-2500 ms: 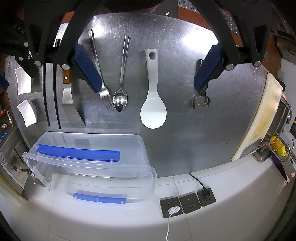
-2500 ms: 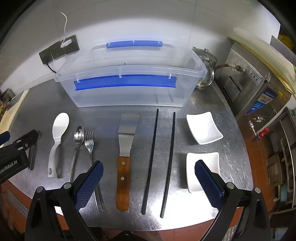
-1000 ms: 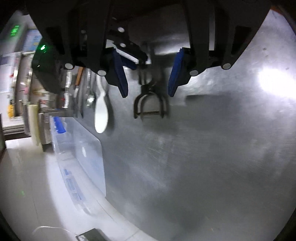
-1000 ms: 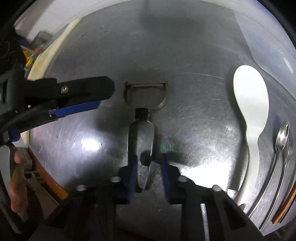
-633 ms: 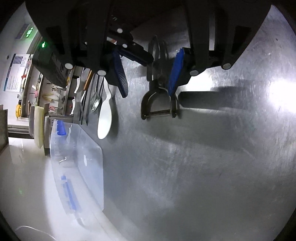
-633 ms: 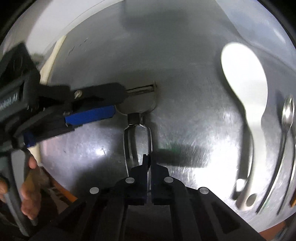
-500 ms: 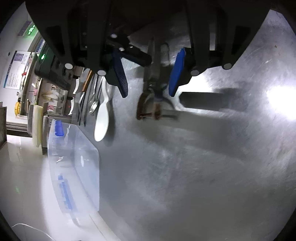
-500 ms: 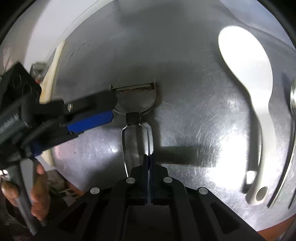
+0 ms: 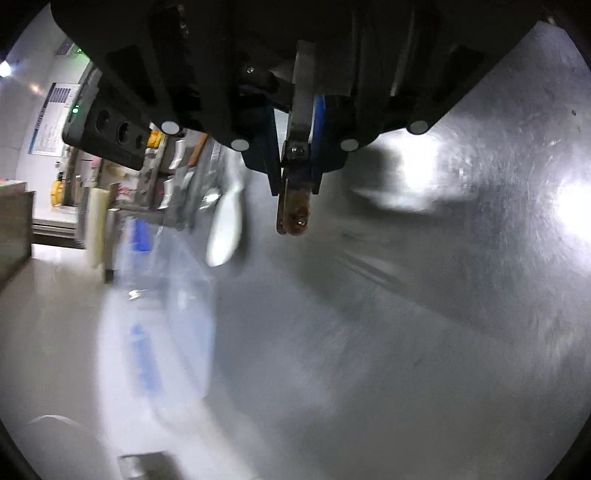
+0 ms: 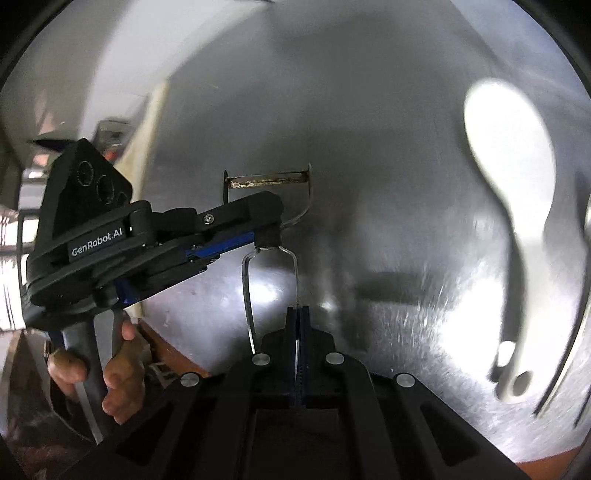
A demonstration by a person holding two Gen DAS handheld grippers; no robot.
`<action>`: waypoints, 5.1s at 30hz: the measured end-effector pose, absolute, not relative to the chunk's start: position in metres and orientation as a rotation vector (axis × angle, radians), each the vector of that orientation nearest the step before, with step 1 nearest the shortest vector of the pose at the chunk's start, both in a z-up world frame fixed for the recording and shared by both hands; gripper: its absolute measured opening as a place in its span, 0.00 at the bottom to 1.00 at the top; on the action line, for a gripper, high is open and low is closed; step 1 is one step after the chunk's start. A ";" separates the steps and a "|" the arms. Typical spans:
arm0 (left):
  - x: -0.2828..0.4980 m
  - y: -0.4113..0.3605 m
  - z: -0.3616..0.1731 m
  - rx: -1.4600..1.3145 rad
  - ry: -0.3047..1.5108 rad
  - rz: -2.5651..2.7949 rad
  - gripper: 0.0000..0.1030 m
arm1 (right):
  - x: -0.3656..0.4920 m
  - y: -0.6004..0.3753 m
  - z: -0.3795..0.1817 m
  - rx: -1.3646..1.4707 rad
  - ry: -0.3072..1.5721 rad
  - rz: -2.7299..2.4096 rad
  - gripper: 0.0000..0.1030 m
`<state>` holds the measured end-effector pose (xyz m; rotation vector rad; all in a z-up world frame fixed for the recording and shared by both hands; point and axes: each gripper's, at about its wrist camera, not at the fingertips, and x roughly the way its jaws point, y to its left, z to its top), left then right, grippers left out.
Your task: Organize utensils
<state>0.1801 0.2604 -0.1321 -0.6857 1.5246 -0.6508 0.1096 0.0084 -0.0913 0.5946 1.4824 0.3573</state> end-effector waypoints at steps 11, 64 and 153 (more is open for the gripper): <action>0.261 0.112 0.056 -0.452 1.129 -1.031 0.14 | 0.166 -0.120 0.076 0.393 1.046 0.217 0.02; 0.158 0.145 -0.126 -0.323 1.414 -0.633 0.90 | 0.102 -0.071 -0.130 0.219 1.572 0.152 0.23; 0.142 0.042 -0.026 0.127 1.059 -0.420 0.84 | 0.062 -0.155 -0.051 0.165 1.363 0.084 0.49</action>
